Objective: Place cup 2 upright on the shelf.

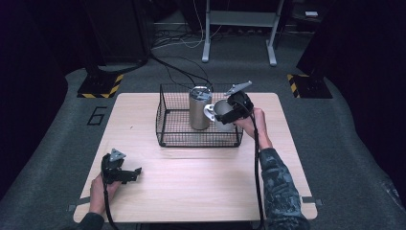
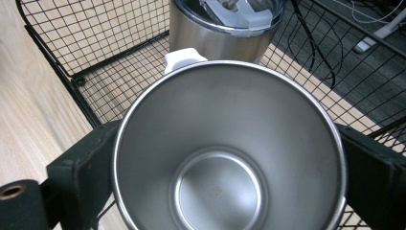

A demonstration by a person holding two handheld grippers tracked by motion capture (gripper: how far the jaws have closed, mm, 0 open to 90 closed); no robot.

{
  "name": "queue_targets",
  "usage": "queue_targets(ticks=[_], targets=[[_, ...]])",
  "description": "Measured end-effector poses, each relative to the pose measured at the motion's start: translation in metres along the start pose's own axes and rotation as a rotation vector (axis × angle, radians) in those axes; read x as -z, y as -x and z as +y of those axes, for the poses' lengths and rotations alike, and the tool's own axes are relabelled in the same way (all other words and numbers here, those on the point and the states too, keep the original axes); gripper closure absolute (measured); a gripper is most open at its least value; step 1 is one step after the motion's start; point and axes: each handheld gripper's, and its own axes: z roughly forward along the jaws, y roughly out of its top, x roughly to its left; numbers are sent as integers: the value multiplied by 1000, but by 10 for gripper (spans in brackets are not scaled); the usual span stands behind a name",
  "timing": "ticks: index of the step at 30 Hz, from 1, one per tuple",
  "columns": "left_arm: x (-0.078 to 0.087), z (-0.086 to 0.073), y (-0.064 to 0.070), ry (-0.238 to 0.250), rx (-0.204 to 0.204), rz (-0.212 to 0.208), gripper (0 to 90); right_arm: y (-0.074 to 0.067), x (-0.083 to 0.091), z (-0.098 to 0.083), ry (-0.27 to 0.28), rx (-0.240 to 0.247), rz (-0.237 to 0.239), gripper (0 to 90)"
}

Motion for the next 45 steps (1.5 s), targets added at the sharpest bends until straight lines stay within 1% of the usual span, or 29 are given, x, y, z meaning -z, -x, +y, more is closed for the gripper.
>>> queue_targets(ticks=[2,4,5,6,7,9,10,12,13,14,16,17,20,22,23,25,27,28,29,31,32,36,37,41,42,43,45], targets=[[0,0,0,0,0,0,0,-1,-2,0,-10,-11,3,56],[0,0,0,0,0,0,0,-1,-4,0,-5,-13,3,56],[0,0,0,0,0,0,0,-1,-5,-1,-15,-9,8,56],[0,0,0,0,0,0,0,-1,-6,-1,-13,-18,8,56],[0,0,0,0,0,0,0,-1,-6,-1,-20,-7,10,56],[0,0,0,0,-1,0,0,-1,-9,-2,-14,-4,7,56],[0,0,0,0,0,0,0,-2,-10,-3,-20,-23,7,56],[0,0,0,0,-1,0,0,-1,-12,-3,-16,-19,8,56],[0,0,0,0,-1,0,0,-2,-13,-4,-22,-30,6,56],[0,0,0,0,0,0,0,-1,-14,-5,-24,-11,13,56],[0,0,0,0,-1,0,0,-2,-16,-5,-25,-17,13,56],[0,0,0,0,-1,0,0,-3,-17,-6,-30,-32,10,56],[0,0,0,0,0,0,0,-3,-20,-6,-31,-29,14,56],[0,0,0,0,0,0,0,-5,-22,-7,-33,-42,12,55],[0,0,0,0,0,0,0,-4,-23,-7,-37,-34,14,56],[0,0,0,0,0,0,0,-5,-24,-8,-43,-45,17,56],[0,0,0,0,0,0,0,-5,-26,-8,-42,-36,21,55],[0,0,0,-1,-1,0,0,-5,-27,-9,-42,-48,19,56],[0,0,0,0,0,0,0,-5,-27,-9,-50,-38,20,55],[0,0,0,0,0,0,0,-6,-28,-10,-54,-50,29,55],[0,0,0,0,0,0,0,-5,-29,-10,-52,-42,25,55],[0,0,0,0,0,0,0,-6,-32,-11,-59,-54,29,55],[0,0,0,0,0,0,0,-6,-33,-11,-63,-45,28,55],[0,0,0,0,0,0,0,-7,-36,-12,-62,-62,28,55],[0,0,0,0,0,0,0,-9,-37,-12,-68,-78,23,55],[0,0,0,0,0,0,0,-9,-38,-12,-64,-66,19,55],[0,0,0,0,0,0,0,-9,-39,-12,-68,-67,20,55]])
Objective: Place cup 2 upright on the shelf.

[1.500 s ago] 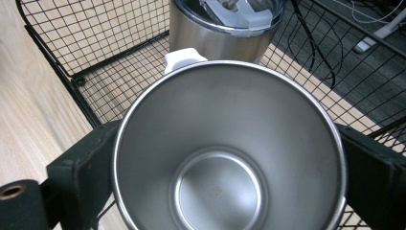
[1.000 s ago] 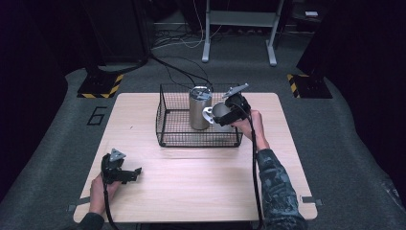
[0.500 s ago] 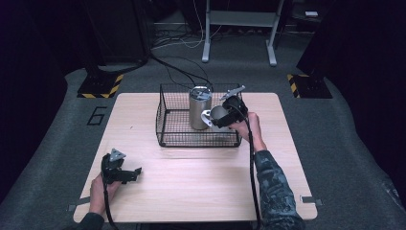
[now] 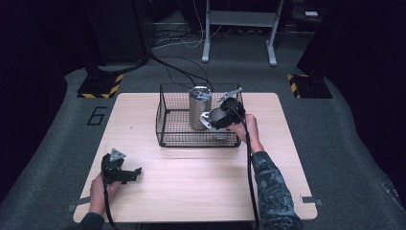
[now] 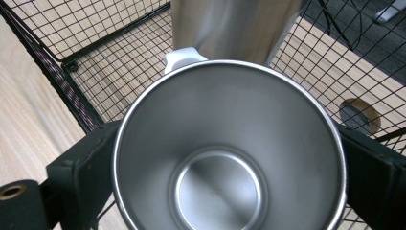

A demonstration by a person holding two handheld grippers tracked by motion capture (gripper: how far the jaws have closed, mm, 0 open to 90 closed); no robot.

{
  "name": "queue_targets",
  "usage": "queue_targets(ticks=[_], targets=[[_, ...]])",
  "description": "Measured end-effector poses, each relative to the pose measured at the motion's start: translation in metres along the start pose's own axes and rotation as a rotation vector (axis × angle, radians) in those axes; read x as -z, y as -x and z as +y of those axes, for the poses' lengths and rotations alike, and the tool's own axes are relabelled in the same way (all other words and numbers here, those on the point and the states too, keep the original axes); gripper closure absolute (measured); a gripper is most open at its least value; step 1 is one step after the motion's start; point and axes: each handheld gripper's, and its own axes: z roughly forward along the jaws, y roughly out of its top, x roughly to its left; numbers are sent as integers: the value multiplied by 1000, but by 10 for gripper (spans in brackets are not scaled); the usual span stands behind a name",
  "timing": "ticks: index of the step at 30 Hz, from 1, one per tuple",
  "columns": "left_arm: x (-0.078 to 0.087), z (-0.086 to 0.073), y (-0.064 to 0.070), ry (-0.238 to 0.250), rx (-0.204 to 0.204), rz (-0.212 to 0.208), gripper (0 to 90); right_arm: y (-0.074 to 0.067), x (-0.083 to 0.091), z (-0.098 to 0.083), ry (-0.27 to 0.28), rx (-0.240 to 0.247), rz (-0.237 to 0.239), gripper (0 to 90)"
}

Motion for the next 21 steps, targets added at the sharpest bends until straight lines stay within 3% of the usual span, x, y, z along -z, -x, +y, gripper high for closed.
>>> queue_targets(ticks=[10,21], targets=[[0,0,0,0,0,0,0,0,-5,-4,-7,0,9,55],[0,0,0,0,0,0,0,1,-12,-10,-21,-44,7,54]])
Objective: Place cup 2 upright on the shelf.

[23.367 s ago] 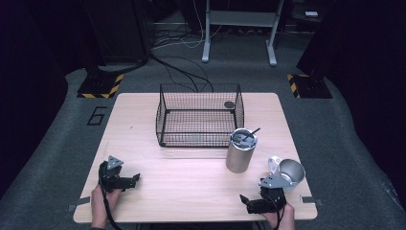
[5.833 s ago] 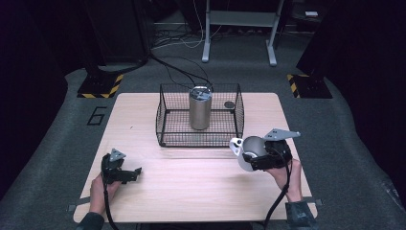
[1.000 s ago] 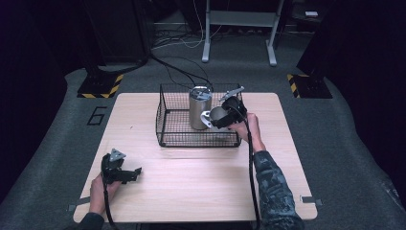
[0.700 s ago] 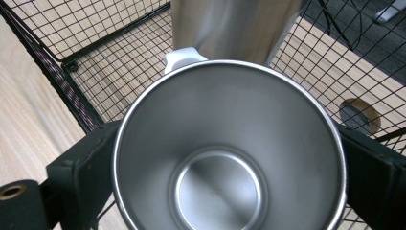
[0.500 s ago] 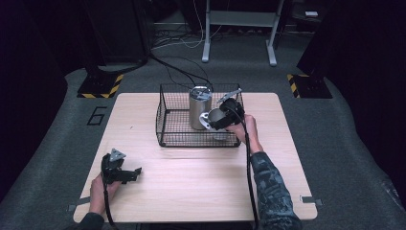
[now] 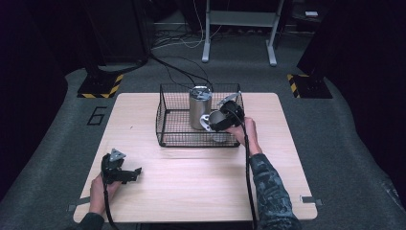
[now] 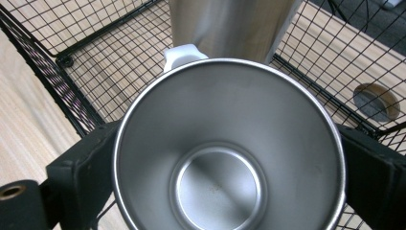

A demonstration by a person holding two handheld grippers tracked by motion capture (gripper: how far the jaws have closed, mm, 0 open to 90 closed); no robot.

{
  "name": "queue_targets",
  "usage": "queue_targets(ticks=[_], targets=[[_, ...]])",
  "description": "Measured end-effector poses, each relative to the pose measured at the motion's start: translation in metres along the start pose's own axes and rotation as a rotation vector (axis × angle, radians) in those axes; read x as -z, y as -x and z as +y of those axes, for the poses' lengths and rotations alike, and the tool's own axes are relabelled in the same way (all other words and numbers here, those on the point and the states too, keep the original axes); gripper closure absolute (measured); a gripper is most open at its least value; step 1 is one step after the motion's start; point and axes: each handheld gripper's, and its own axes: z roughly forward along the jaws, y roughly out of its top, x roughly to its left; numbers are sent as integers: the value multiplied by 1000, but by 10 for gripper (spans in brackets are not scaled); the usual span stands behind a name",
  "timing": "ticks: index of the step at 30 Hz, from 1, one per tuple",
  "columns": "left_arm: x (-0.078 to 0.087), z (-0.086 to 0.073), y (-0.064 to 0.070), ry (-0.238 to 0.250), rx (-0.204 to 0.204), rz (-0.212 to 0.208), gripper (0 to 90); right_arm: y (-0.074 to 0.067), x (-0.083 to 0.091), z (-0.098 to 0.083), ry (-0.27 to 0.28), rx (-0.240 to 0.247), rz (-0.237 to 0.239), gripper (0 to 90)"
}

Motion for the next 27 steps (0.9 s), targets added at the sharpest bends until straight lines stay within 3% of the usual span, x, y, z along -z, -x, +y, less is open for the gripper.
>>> queue_targets(ticks=[5,9,14,21,27], targets=[[0,0,0,0,0,0,0,2,-4,-1,-19,-10,4,53],[0,0,0,0,0,0,0,3,-7,-2,-41,-50,14,51],[0,0,0,1,1,0,0,4,-10,-3,-58,-68,21,49],[0,0,0,0,0,0,0,4,-8,-1,-59,-81,24,41],[0,0,0,0,0,0,0,1,-1,4,-60,-62,12,28]])
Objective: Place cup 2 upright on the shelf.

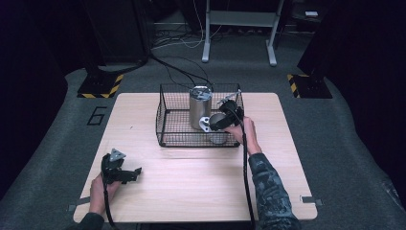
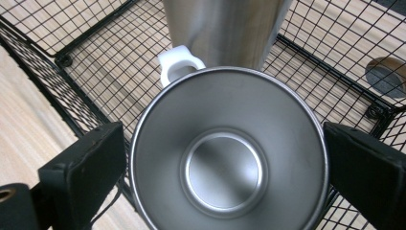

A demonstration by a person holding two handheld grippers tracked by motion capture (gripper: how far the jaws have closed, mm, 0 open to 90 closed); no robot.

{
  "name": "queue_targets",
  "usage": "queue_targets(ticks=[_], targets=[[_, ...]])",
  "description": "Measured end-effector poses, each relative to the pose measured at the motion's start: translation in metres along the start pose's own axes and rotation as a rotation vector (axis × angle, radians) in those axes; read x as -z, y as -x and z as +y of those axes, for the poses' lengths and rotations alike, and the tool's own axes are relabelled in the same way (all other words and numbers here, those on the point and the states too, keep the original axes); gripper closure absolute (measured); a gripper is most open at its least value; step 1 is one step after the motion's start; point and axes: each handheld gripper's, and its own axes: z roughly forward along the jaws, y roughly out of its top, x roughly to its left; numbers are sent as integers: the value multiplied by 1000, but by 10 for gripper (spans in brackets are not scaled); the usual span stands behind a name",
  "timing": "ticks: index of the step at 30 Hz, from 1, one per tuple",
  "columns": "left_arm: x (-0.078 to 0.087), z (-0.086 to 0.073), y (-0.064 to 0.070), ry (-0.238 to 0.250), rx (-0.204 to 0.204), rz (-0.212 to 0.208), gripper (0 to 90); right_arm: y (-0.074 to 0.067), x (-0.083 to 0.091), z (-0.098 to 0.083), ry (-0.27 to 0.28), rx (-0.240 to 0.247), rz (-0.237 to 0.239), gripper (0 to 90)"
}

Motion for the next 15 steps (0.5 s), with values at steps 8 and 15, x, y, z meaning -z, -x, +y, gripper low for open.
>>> queue_targets(ticks=[8,15], targets=[[0,0,0,0,0,0,0,-2,0,1,-13,3,-3,8],[0,0,0,0,0,0,0,-4,4,4,6,-1,-12,11]])
